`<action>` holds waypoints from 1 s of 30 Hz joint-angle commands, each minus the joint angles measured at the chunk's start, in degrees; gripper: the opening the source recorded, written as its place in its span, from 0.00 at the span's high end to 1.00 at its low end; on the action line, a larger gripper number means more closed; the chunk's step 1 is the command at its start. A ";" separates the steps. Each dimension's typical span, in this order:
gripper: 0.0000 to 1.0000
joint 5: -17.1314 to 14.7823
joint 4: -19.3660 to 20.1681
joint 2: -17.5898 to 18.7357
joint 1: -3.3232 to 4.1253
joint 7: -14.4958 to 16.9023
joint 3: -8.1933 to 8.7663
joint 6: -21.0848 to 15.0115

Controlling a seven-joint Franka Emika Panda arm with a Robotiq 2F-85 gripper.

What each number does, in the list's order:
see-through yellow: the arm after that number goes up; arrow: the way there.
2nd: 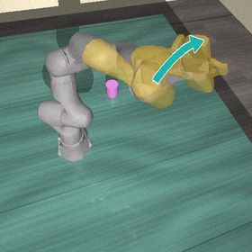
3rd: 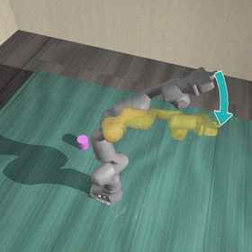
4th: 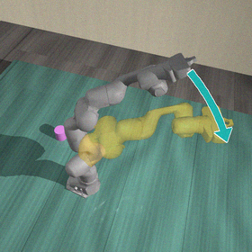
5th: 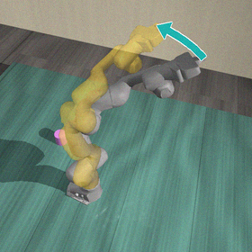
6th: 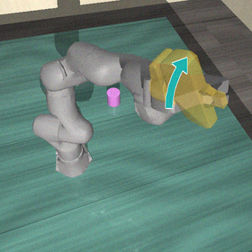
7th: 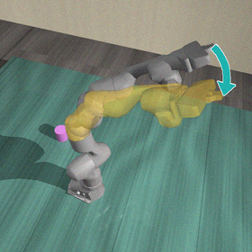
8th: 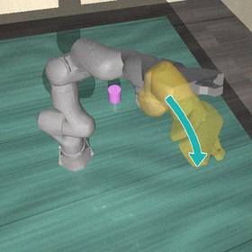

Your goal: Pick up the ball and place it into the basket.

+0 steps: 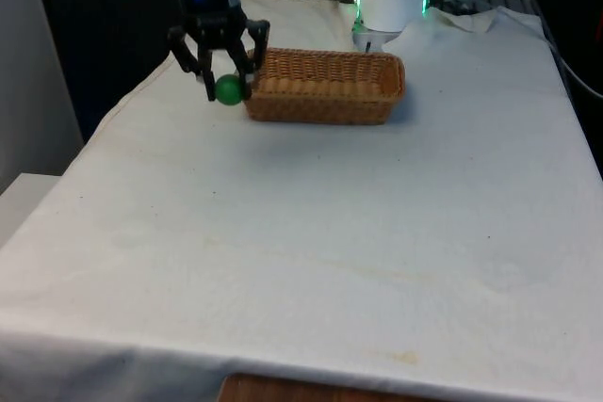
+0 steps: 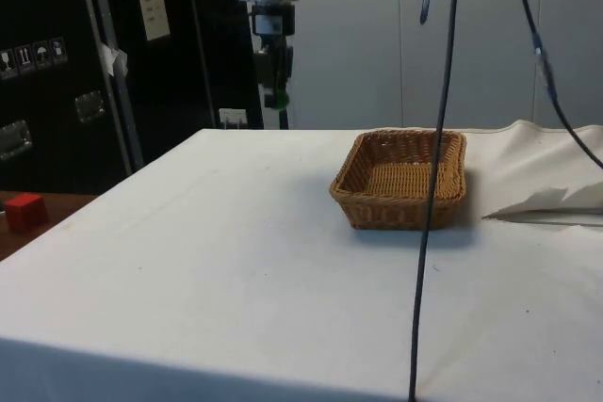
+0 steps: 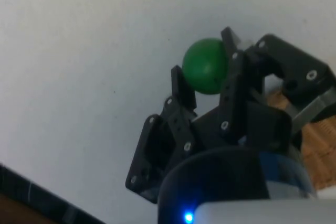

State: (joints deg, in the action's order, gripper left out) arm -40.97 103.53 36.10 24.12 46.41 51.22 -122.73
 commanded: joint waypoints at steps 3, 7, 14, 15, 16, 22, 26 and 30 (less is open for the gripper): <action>1.00 0.86 0.86 -1.32 0.23 -0.52 0.00 0.00; 1.00 2.58 2.86 -3.67 1.20 -1.78 0.63 -0.52; 1.00 3.78 5.33 -6.13 1.72 -2.58 0.97 -0.97; 1.00 3.90 5.61 -6.42 1.78 -2.69 0.97 -1.09; 1.00 4.01 5.90 -6.70 1.83 -2.75 1.03 -1.15; 1.00 4.24 6.70 -7.79 1.09 -2.86 0.40 -0.92; 1.00 5.96 8.71 -9.57 1.95 -4.18 1.26 -2.46; 1.00 6.93 9.80 -10.83 2.12 -4.64 1.38 -3.09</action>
State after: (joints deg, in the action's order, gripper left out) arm -34.95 112.53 25.84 25.27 42.46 51.74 -124.85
